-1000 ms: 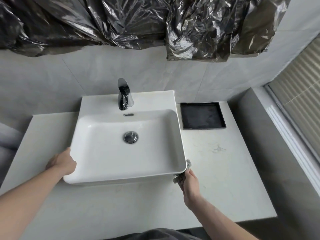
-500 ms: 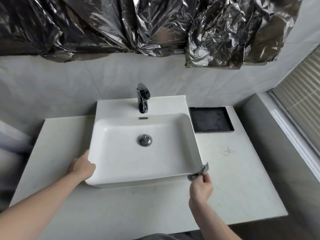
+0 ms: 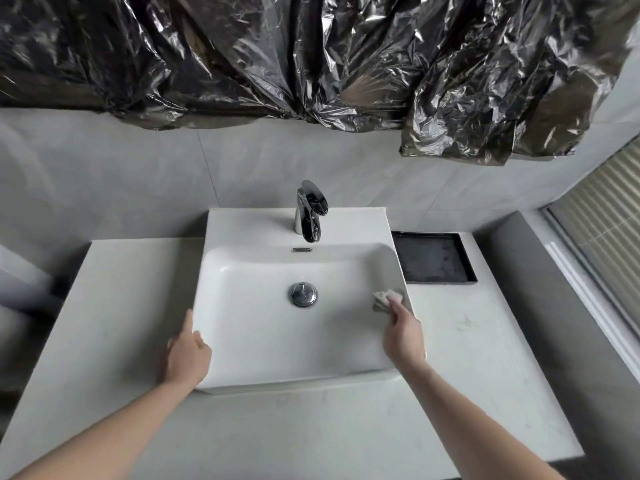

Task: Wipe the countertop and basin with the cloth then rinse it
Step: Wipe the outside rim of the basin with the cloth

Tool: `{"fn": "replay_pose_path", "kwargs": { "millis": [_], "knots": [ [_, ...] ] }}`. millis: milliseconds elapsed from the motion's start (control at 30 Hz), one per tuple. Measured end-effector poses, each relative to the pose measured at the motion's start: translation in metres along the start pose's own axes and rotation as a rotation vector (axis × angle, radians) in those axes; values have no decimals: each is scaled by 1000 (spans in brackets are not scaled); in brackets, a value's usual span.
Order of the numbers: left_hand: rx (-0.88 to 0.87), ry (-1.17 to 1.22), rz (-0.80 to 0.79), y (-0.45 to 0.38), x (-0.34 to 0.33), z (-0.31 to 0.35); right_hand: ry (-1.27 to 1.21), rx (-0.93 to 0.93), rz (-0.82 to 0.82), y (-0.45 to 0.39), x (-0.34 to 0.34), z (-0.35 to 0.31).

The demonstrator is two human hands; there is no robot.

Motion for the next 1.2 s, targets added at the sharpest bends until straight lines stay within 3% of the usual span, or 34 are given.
{"fn": "replay_pose_path", "kwargs": {
  "millis": [200, 367, 500, 667, 800, 933, 1033, 1100, 1200],
  "knots": [
    [42, 32, -66, -25, -3, -1, 509, 77, -441, -8, -69, 35],
    [54, 86, -46, -42, -5, 7, 576, 84, -430, -29, -84, 34],
    [70, 91, -12, -42, -8, 7, 513, 88, -298, -63, -82, 14],
    [91, 43, 21, -43, -7, 6, 311, -21, -117, -97, -86, -14],
    [79, -4, 21, -48, -12, 0, -175, -404, 22, -109, -105, -26],
    [96, 7, 20, -50, -13, -1, -571, -694, 266, -119, -135, -59],
    [79, -16, 19, -49, -12, -1, -612, -774, 183, -120, -161, -89],
    [70, -18, 17, -48, -11, 0, -744, -784, -25, -105, -178, -124],
    [75, -4, 13, -45, -8, 5, -1006, -925, -26, -80, -188, -168]
  ]
}}
Point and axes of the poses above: each hand's wrist, its own y-axis away from the middle knuckle, its own x-axis out of the back of the hand, z = x × y, the point moved 5 cm from there along -y, towards the middle knuckle
